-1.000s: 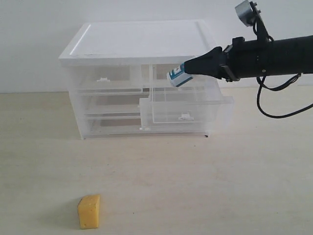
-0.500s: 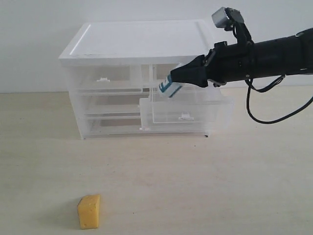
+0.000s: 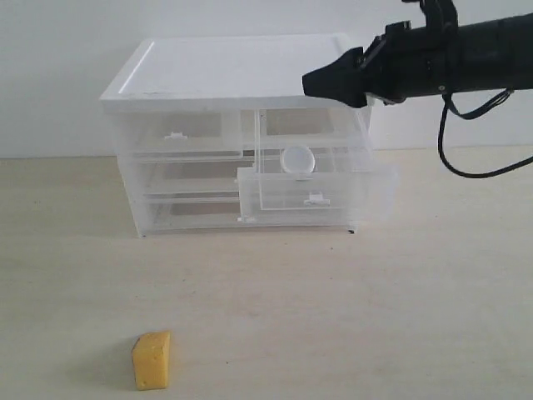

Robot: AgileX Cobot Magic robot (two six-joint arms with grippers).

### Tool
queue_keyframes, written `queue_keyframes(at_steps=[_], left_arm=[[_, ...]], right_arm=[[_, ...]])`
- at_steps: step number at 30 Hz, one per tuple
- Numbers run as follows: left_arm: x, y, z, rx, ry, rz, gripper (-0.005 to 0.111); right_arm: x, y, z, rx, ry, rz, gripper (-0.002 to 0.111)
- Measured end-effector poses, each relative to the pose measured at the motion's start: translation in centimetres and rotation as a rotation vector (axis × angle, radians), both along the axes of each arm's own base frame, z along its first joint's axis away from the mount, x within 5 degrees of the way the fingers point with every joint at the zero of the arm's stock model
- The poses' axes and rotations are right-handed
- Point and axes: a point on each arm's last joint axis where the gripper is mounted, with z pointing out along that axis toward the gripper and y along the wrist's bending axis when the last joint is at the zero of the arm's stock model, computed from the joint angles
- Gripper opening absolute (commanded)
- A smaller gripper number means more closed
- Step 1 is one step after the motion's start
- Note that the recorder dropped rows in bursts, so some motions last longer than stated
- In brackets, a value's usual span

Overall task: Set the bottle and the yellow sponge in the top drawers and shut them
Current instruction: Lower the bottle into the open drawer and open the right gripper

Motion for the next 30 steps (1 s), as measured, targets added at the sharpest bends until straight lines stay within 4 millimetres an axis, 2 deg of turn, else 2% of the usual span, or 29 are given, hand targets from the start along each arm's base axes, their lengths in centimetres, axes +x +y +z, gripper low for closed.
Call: queue_keyframes(at_steps=[2,5,9,14,18,22,30], left_arm=[[0.0,0.0,0.0,0.0,0.0,0.0,0.004],[0.0,0.0,0.0,0.0,0.0,0.0,0.004],[0.0,0.0,0.0,0.0,0.0,0.0,0.004],[0.0,0.0,0.0,0.0,0.0,0.0,0.004],[0.0,0.0,0.0,0.0,0.0,0.0,0.004],[0.0,0.0,0.0,0.0,0.0,0.0,0.004],[0.0,0.0,0.0,0.0,0.0,0.0,0.004]], right_arm=[[-1.0,0.2,1.1,0.022,-0.004,0.051,0.047],[-1.9,0.5,1.4,0.013,0.017,0.129,0.032],[-2.7,1.5,0.7,-0.054,0.056,0.191,0.0],[-4.4,4.1,-0.3,-0.189,0.064,0.305,0.0],[-4.9,4.9,-0.5,-0.213,0.087,0.331,0.0],[-4.9,4.7,-0.9,-0.259,0.114,0.305,0.0],[-3.6,3.6,-1.7,-0.373,0.126,0.129,0.0]])
